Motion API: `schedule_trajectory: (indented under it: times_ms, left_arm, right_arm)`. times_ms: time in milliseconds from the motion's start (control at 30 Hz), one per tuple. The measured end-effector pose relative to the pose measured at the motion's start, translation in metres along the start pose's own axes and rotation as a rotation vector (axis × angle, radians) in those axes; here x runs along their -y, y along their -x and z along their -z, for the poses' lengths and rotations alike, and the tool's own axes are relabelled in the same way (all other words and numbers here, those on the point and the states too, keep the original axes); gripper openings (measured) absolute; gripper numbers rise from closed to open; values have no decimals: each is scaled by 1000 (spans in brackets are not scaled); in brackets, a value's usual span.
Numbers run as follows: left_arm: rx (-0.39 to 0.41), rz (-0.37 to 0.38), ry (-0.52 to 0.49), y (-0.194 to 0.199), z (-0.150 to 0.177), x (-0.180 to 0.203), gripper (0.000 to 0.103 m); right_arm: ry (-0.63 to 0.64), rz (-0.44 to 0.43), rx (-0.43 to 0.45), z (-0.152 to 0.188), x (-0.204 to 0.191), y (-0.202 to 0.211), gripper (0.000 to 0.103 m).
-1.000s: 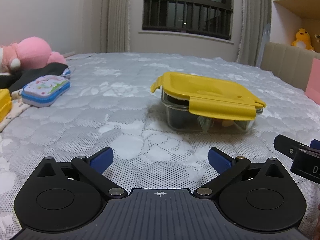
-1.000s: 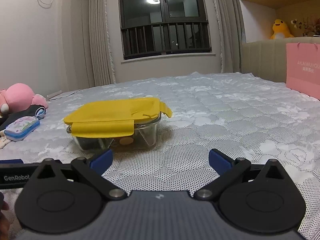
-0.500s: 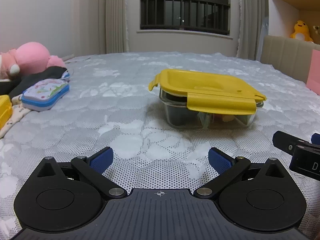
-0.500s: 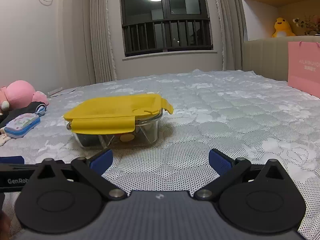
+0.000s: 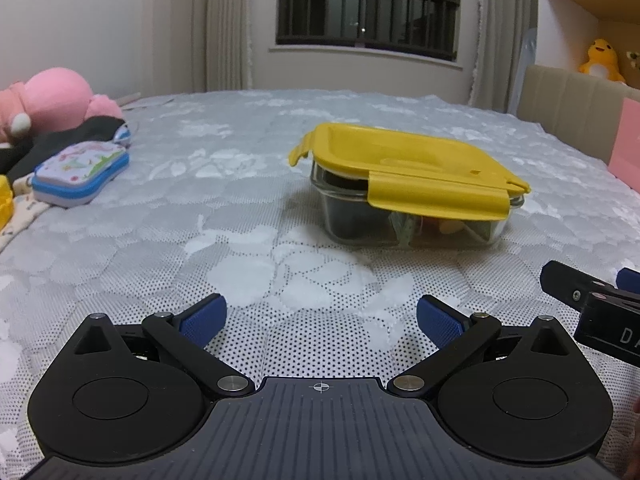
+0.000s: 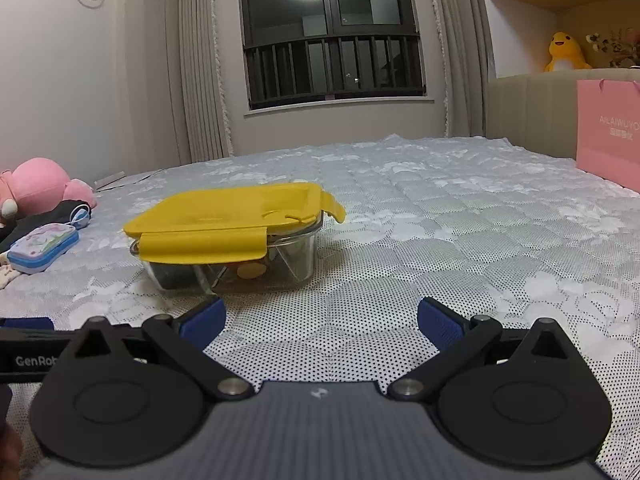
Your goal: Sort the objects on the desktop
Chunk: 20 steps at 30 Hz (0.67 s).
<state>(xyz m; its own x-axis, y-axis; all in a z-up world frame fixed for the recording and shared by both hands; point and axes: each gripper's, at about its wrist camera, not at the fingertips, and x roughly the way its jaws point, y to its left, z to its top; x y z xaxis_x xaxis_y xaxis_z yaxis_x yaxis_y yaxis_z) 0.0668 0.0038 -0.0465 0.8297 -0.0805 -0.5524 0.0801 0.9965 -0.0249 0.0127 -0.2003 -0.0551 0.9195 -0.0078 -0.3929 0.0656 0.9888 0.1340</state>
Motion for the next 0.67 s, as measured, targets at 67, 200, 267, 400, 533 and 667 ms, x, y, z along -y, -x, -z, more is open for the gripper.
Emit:
schedule_trajectory:
  times_ms: [67, 200, 267, 400, 533, 667]
  left_arm:
    - [-8, 7, 8, -1, 0, -1, 103]
    - [-22, 17, 31, -3, 0, -3, 103]
    - [-25, 6, 48, -3, 0, -4, 103]
    - [-31, 5, 76, -5, 0, -9, 103]
    - [-42, -18, 53, -6, 1, -7, 103]
    - [-18, -49, 11, -4, 3, -3, 103]
  right_arm:
    - [-2, 0, -1, 0, 0, 0, 103]
    - [-3, 1, -3, 0, 1, -1, 103]
    - [-2, 1, -4, 0, 1, -1, 103]
    - [-4, 0, -8, 0, 2, -2, 103]
    - [-4, -1, -12, 0, 2, -3, 103]
    - [-4, -2, -17, 2, 2, -4, 103]
